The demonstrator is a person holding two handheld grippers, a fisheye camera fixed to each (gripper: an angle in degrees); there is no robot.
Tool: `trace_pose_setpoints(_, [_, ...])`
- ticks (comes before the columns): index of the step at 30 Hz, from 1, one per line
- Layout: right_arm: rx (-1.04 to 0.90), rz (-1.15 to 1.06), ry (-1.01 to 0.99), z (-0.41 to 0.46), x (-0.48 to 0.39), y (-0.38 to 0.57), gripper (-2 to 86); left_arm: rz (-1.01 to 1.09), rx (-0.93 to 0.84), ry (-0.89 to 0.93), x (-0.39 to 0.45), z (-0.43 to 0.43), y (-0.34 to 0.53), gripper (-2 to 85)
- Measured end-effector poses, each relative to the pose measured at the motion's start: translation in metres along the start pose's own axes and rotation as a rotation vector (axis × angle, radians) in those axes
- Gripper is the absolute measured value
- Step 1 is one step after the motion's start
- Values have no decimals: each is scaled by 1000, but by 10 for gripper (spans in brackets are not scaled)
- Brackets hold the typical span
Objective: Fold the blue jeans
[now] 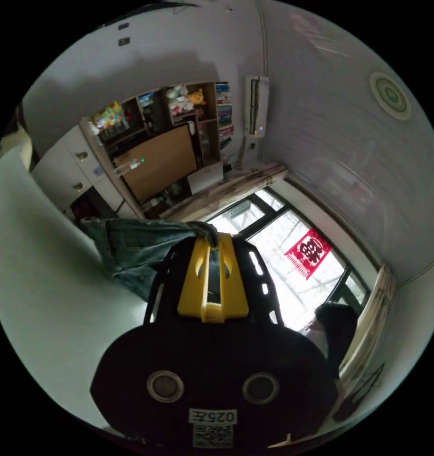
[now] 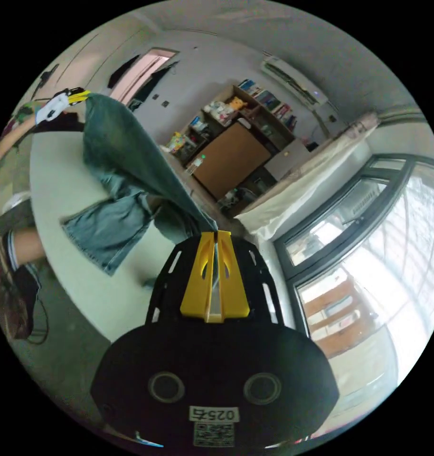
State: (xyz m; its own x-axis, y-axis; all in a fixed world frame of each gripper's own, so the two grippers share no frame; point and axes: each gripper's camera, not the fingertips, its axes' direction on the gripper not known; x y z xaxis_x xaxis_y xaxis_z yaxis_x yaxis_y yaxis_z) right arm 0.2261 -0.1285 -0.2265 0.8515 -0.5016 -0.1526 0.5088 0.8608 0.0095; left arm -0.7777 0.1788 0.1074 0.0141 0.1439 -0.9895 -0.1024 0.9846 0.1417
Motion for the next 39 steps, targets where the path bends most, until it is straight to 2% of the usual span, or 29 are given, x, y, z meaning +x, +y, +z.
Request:
trace_pose_setpoints(2, [-52, 8, -262, 12, -34, 20, -10, -147, 15, -82, -50, -42, 24, -10])
trace_pose_setpoints(4, [-118, 46, -419, 33, -69, 35, -9, -250, 17, -201, -84, -67, 41, -10])
trace_pose_setpoints(8, [-247, 151, -609, 83, -136, 67, -8, -304, -29, -268, -120, -85, 67, -8])
trace_pose_setpoints(12, [-209, 376, -624, 91, -132, 92, -4, -168, -75, -511, -101, -79, 83, 7])
trace_pose_setpoints(14, [-202, 468, -662, 88, -119, 108, 3, -24, -59, -783, -69, -72, 103, 43])
trace_pose_setpoints(15, [-201, 477, -670, 86, -115, 113, 6, 17, -37, -854, -58, -70, 110, 54])
trace_pose_setpoints(17, [-186, 564, -685, 83, -86, 131, 31, 232, 40, -1036, -10, -45, 152, 64])
trace_pose_setpoints(19, [-142, 690, -723, 87, -47, 149, 56, 322, -18, -995, 9, -2, 186, 78])
trace_pose_setpoints(21, [-82, 845, -738, 97, -2, 172, 63, 398, -188, -799, 12, 61, 223, 100])
trace_pose_setpoints(23, [-32, 1103, -749, 122, 57, 212, 88, 471, -414, -576, -2, 161, 281, 106])
trace_pose_setpoints(24, [-40, 1132, -728, 130, 69, 220, 92, 498, -485, -549, -8, 187, 296, 107])
trace_pose_setpoints(26, [-224, 1174, -512, 170, 108, 236, 119, 599, -723, -551, -40, 279, 351, 106])
trace_pose_setpoints(29, [-312, 1285, -463, 216, 142, 252, 147, 608, -936, -538, -84, 355, 402, 107])
trace_pose_setpoints(33, [-376, 1364, -434, 255, 164, 261, 151, 651, -1003, -559, -105, 389, 437, 96])
trace_pose_setpoints(36, [-409, 1338, -395, 273, 172, 258, 112, 706, -1041, -673, -121, 398, 456, 77])
trace_pose_setpoints(39, [-356, 1316, -655, 292, 170, 260, 41, 660, -1039, -725, -135, 396, 459, 47])
